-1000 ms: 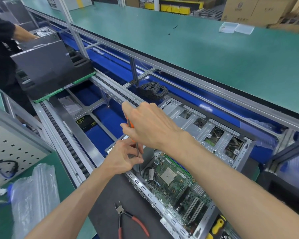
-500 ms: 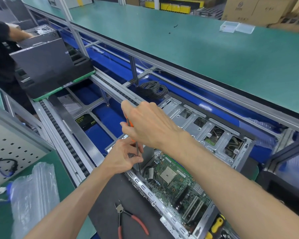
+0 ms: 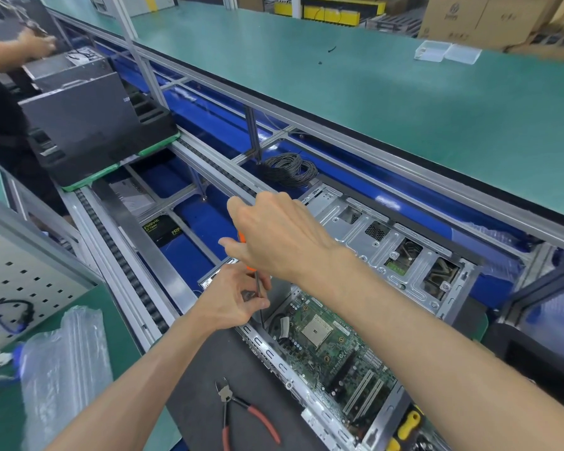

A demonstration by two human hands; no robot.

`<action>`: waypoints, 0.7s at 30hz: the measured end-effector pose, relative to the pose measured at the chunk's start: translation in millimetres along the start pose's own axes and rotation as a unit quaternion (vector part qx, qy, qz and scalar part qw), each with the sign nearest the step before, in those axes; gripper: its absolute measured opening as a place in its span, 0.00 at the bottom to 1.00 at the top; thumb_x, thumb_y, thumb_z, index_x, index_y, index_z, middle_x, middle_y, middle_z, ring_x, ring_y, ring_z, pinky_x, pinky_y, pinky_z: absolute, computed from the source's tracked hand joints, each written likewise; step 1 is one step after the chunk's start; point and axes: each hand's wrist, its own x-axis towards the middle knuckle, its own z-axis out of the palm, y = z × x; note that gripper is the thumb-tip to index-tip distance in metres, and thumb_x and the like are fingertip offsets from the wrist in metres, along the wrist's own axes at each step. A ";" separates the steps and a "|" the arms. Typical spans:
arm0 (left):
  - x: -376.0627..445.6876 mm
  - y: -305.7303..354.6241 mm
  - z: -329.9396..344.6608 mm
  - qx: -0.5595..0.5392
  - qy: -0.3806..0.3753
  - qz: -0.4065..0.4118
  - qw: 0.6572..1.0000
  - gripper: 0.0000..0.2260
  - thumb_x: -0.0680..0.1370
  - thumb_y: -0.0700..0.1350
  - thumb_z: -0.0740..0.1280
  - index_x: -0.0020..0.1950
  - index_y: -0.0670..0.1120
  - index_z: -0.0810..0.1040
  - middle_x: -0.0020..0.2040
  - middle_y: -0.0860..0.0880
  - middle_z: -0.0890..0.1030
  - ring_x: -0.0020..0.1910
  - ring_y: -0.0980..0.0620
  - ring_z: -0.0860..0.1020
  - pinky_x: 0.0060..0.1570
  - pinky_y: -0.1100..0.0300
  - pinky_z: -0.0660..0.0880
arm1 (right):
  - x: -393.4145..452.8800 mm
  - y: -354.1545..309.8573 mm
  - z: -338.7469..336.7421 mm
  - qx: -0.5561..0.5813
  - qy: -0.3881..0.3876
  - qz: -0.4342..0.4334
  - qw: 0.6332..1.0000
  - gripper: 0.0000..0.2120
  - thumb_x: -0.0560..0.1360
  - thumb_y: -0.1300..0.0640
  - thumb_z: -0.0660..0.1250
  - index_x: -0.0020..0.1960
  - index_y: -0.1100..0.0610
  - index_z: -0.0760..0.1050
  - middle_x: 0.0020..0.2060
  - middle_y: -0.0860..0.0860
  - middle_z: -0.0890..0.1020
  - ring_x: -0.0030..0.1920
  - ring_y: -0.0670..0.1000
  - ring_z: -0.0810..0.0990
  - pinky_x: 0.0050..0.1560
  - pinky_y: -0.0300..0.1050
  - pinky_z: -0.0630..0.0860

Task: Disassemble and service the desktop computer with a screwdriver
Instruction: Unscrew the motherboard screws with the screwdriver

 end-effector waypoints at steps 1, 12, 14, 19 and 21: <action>-0.5 0.2 0.0 0.001 0.004 0.002 1.000 0.09 0.68 0.45 0.75 0.46 0.46 0.80 0.41 0.58 0.82 0.39 0.54 0.82 0.42 0.56 0.79 | 0.7 0.1 0.8 0.006 -0.005 -0.004 1.000 0.21 0.75 0.49 0.73 0.42 0.55 0.60 0.30 0.46 0.53 0.27 0.49 0.53 0.28 0.40 0.47; 0.3 7.4 -4.5 0.045 -0.040 0.053 0.997 0.03 0.70 0.38 0.73 0.36 0.42 0.82 0.44 0.58 0.82 0.44 0.58 0.80 0.47 0.57 0.77 | 3.9 16.7 -24.1 0.192 -0.195 -0.036 0.961 0.09 0.69 0.66 0.68 0.40 0.52 0.73 0.28 0.49 0.75 0.29 0.47 0.68 0.31 0.38 0.68; 0.7 6.0 -2.8 0.057 -0.045 0.043 0.996 0.06 0.70 0.39 0.72 0.33 0.42 0.82 0.44 0.58 0.83 0.44 0.60 0.80 0.46 0.66 0.74 | 3.2 15.4 -26.2 0.186 -0.198 -0.026 0.962 0.06 0.71 0.60 0.69 0.42 0.52 0.73 0.28 0.47 0.73 0.30 0.45 0.68 0.32 0.42 0.68; -0.7 5.7 -1.0 0.033 -0.022 -0.018 0.999 0.06 0.68 0.39 0.74 0.35 0.49 0.81 0.39 0.58 0.82 0.39 0.56 0.81 0.40 0.64 0.75 | 7.6 -2.9 -13.5 -0.002 -0.120 0.002 0.993 0.15 0.80 0.43 0.61 0.44 0.51 0.63 0.33 0.47 0.61 0.33 0.55 0.63 0.34 0.49 0.57; -3.7 7.0 -0.5 0.026 -0.019 -0.031 0.999 0.06 0.69 0.39 0.73 0.38 0.50 0.80 0.37 0.56 0.82 0.37 0.54 0.80 0.38 0.63 0.76 | 8.7 -4.9 -12.1 0.046 -0.132 -0.024 0.990 0.09 0.78 0.51 0.64 0.43 0.52 0.66 0.32 0.45 0.65 0.36 0.54 0.66 0.35 0.48 0.61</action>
